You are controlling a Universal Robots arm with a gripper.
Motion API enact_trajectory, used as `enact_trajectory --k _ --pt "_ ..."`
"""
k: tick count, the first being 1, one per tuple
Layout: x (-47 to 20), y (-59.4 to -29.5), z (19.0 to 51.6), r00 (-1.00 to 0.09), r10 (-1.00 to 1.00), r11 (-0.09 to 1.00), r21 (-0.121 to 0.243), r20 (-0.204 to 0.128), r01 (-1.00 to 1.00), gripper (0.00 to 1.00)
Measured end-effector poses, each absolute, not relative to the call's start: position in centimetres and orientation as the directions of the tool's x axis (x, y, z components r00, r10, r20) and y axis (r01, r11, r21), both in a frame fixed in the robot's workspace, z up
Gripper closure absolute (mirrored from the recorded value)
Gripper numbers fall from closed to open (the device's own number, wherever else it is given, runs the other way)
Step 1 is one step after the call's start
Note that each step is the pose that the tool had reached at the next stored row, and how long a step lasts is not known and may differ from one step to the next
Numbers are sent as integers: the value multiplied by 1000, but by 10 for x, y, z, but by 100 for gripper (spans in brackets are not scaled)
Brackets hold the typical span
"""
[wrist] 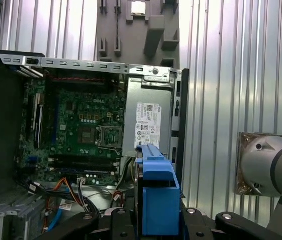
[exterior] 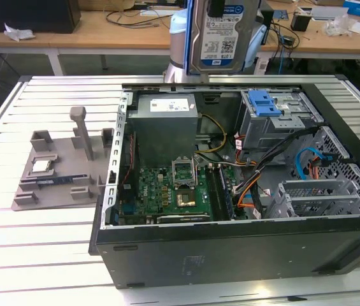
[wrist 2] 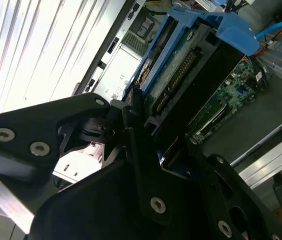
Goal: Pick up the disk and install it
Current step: 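Pick up the disk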
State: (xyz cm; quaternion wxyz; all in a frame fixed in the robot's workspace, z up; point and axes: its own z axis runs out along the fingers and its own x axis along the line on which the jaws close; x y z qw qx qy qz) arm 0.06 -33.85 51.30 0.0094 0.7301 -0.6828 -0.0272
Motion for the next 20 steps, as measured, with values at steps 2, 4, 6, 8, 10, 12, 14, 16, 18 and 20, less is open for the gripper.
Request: enact_trajectory --k 2,4,6,8,10,12,14,16,18,20 --pt "1 -340 513 66 -997 -67 51 -26 -996 63" --pt "2 -342 512 66 -997 -68 51 -26 -996 63" --pt "2 -346 511 66 -997 -67 51 -26 -996 63" --pt "3 -348 511 66 -997 -67 51 -25 -996 63" --pt "4 -350 510 66 -998 -67 51 -24 -996 63" --pt "4 -352 510 66 -998 -67 51 -24 -996 63" --pt "4 -354 509 66 -998 -67 51 -23 -996 63" --pt "5 -357 508 66 -998 -67 51 -22 -996 63" --pt "6 -359 507 66 -998 -67 51 -21 -996 63" --pt "7 -362 506 66 -998 -67 51 -20 -996 63"
